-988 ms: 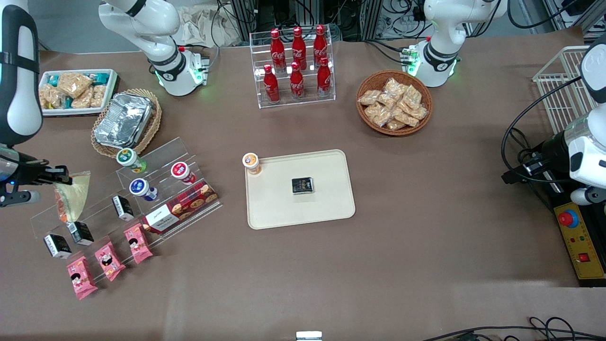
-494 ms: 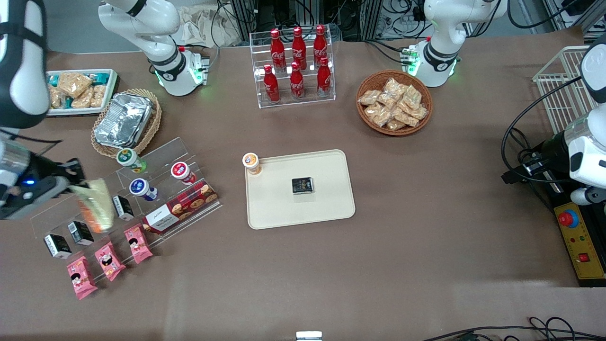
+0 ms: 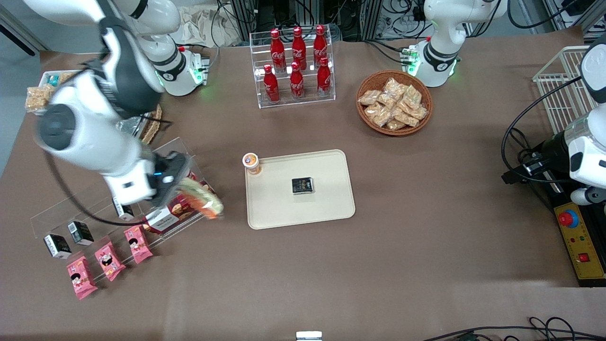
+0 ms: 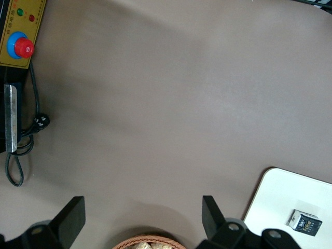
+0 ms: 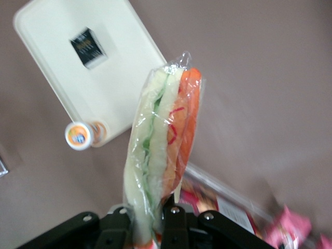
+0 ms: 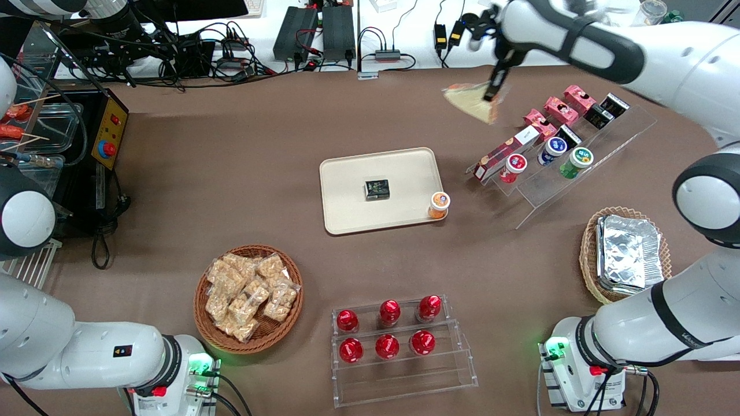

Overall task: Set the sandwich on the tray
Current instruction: 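Lift the sandwich out of the rack and carry it toward the white tray, then lower the sandwich onto the tray beside the black box and open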

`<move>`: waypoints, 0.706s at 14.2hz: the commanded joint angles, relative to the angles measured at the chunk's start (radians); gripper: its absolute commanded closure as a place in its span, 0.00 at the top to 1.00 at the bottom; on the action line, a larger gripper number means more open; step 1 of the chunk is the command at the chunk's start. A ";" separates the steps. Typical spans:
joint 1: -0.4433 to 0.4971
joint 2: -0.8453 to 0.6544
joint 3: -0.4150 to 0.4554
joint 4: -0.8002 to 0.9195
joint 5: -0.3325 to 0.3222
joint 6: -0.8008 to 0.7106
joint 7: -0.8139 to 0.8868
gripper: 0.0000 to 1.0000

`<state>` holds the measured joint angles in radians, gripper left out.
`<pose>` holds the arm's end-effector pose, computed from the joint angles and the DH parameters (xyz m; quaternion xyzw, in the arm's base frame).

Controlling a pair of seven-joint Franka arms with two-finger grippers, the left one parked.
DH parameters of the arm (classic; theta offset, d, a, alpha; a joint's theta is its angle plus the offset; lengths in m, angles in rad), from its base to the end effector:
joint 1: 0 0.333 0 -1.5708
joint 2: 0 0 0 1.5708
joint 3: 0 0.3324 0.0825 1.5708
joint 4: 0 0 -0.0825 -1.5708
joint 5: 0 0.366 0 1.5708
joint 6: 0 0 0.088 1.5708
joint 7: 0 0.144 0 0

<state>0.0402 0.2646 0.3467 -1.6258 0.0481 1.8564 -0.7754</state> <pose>0.5800 0.2227 0.4582 -0.8405 -0.5375 -0.0038 0.0680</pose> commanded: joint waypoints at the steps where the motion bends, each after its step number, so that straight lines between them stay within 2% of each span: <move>1: 0.082 0.120 0.001 0.043 -0.020 0.103 -0.033 0.21; 4: 0.212 0.194 -0.002 0.041 -0.134 0.217 -0.016 0.21; 8: 0.306 0.309 -0.003 0.041 -0.234 0.334 0.108 0.21; 10: 0.329 0.353 -0.005 0.041 -0.319 0.374 0.143 0.21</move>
<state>0.3523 0.5648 0.3446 -1.6235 -0.1970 2.2014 -0.6723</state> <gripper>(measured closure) 0.789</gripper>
